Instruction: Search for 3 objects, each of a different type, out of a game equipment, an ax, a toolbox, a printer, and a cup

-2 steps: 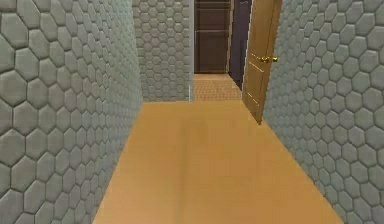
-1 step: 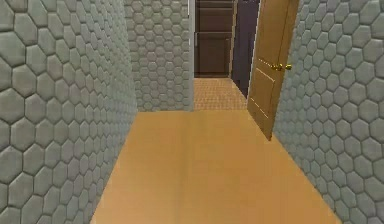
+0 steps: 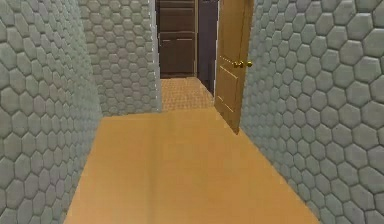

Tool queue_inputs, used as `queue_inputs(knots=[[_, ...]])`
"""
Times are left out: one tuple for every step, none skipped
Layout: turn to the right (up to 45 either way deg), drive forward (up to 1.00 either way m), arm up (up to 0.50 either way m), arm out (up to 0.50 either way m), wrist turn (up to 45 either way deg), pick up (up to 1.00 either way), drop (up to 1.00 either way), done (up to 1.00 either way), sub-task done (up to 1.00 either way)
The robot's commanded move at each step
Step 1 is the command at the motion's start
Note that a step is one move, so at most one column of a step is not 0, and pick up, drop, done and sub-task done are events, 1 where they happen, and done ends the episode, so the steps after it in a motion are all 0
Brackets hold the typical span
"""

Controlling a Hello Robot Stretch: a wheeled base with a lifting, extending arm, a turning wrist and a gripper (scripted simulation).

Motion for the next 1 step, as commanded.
queue_inputs(knots=[[0.0, 1.0, 0.0, 0.0, 0.0, 0.0, 0.0, 0.0, 0.0]])
